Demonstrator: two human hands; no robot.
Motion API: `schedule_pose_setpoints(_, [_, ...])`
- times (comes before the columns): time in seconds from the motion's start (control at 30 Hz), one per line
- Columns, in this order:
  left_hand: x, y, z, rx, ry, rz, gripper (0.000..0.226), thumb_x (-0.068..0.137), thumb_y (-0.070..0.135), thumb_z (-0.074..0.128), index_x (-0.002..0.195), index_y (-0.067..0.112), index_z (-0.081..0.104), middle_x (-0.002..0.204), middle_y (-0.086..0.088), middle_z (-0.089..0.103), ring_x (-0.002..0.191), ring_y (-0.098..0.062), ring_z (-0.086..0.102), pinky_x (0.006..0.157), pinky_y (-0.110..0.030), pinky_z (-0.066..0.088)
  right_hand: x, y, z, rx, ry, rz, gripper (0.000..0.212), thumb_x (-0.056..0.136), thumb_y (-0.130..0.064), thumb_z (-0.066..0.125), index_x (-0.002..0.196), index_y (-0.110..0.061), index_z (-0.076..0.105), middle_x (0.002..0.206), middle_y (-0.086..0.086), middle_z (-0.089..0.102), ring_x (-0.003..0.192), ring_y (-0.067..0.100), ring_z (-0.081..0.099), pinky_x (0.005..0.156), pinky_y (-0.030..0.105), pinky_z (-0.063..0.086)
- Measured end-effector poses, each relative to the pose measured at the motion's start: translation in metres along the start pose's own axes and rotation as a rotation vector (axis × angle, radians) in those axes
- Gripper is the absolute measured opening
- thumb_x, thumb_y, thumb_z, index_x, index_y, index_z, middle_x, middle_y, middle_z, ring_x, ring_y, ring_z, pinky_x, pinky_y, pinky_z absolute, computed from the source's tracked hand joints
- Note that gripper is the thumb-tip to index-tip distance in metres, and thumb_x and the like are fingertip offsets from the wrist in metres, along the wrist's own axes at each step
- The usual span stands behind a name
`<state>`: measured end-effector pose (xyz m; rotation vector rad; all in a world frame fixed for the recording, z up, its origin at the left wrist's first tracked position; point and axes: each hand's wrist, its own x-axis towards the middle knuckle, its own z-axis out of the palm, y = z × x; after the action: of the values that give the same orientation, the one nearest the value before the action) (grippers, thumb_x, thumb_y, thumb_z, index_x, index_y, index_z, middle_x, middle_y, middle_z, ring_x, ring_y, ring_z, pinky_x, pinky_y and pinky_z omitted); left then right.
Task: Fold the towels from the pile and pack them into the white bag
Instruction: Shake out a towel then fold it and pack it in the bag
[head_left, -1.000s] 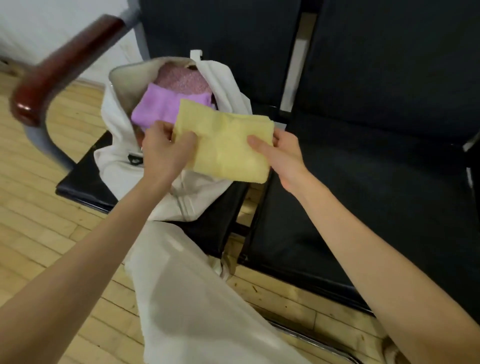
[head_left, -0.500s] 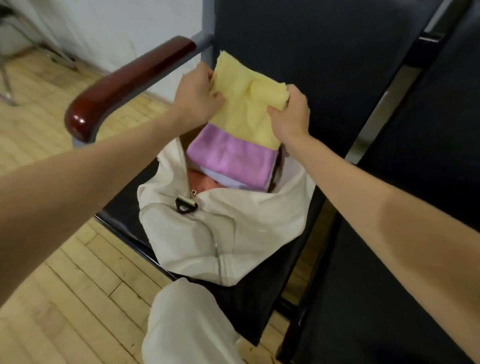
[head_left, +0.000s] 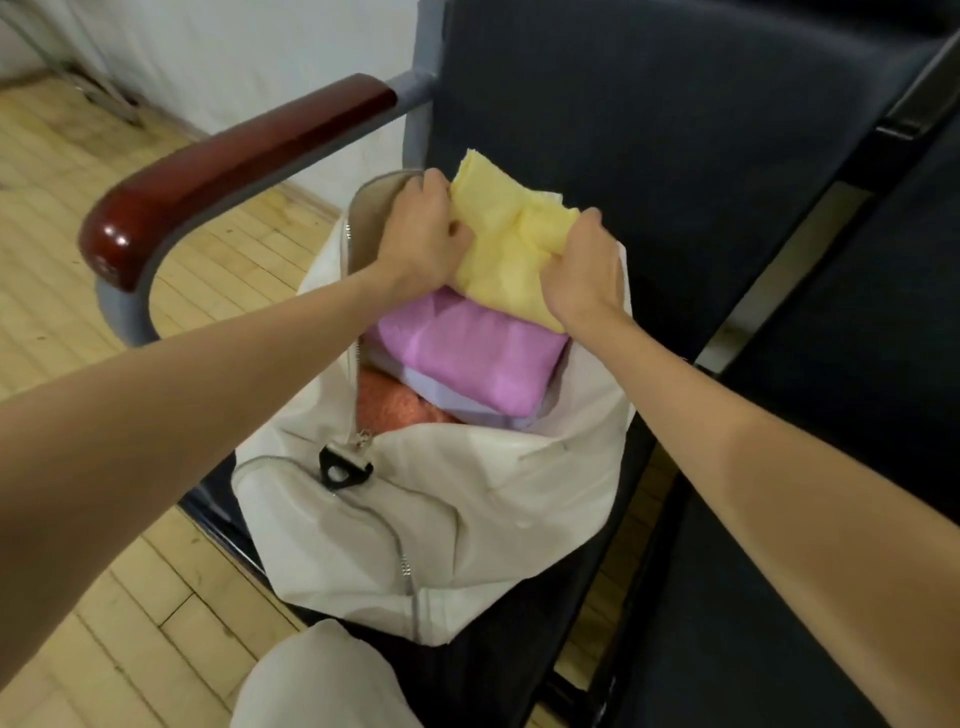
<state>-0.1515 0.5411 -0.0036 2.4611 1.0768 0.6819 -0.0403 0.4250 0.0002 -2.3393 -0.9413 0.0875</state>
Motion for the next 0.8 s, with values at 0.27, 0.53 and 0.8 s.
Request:
schedule_pose_setpoints(0.27, [-0.002,0.009,0.021,0.362,0.077,0.006,0.026,0.099,0.014,0.041,0.121,0.004,0.052,0.127,-0.017,0.05,0.116,-0.031,0.048,0.095,-0.039,0.041,0.008,0.006,0.001,-0.156,-0.085,-0.005,0.03,0.09,0.003,0.051,0.118,-0.003,0.042,0.115,0.014,0.059,0.099,0.026,0.06,0.069,0.029,0.041])
schedule_pose_setpoints(0.53, [0.0,-0.003,-0.013,0.446,0.351,0.2,0.018,0.096,0.013,0.045,0.107,0.007,0.059,0.111,-0.014,0.056,0.102,-0.033,0.049,0.084,-0.042,0.038,-0.031,-0.004,-0.023,-0.555,0.12,-0.424,0.022,0.086,-0.003,0.052,0.108,-0.007,0.049,0.115,0.015,0.05,0.101,0.027,0.05,0.076,0.031,0.036])
schedule_pose_setpoints(0.8, [0.03,0.002,-0.028,0.313,0.06,0.081,0.026,0.091,0.031,0.053,0.087,0.011,0.068,0.087,-0.012,0.065,0.081,-0.032,0.06,0.066,-0.037,0.044,0.004,-0.009,0.027,-0.336,-0.38,-0.473,0.06,0.1,-0.016,0.037,0.151,-0.008,0.008,0.16,0.006,-0.004,0.147,0.027,0.003,0.12,0.039,0.006])
